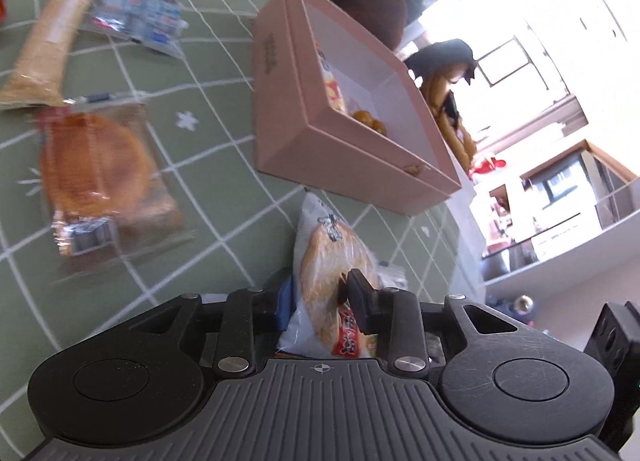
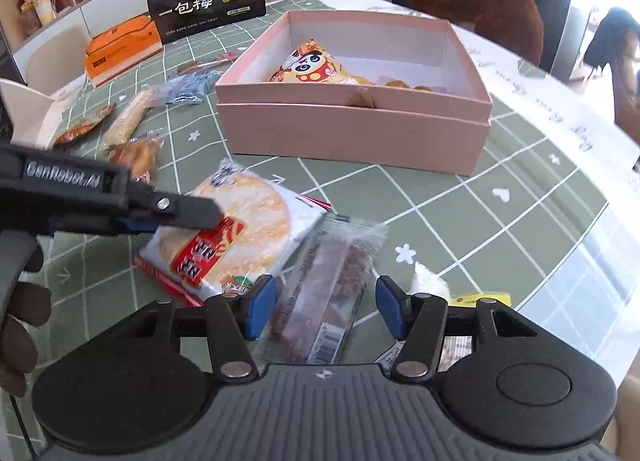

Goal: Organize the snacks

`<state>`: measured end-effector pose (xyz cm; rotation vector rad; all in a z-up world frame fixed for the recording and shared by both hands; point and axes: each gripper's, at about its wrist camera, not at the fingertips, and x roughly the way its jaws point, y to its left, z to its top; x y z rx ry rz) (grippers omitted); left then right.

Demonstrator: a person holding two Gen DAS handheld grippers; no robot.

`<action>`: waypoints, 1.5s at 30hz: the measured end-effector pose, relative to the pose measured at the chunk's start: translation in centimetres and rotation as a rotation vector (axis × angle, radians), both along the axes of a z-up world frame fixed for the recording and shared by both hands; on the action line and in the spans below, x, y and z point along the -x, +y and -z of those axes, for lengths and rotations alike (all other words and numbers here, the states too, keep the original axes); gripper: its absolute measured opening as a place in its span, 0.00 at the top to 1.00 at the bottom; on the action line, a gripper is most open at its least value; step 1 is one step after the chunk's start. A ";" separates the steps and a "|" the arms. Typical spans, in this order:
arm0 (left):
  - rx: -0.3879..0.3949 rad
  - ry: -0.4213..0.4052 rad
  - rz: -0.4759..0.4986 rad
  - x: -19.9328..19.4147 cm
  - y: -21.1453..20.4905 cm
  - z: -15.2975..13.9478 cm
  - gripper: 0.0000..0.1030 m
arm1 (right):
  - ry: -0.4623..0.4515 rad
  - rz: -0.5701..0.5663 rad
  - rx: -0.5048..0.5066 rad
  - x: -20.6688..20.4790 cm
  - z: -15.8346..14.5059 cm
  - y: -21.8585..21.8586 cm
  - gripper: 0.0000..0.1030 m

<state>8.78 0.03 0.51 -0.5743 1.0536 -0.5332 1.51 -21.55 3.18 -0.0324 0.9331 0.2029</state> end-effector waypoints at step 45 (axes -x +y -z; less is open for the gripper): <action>-0.130 -0.004 0.008 6.8 -1.2 -3.8 0.79 | 0.039 0.133 0.041 1.8 0.5 -4.4 0.41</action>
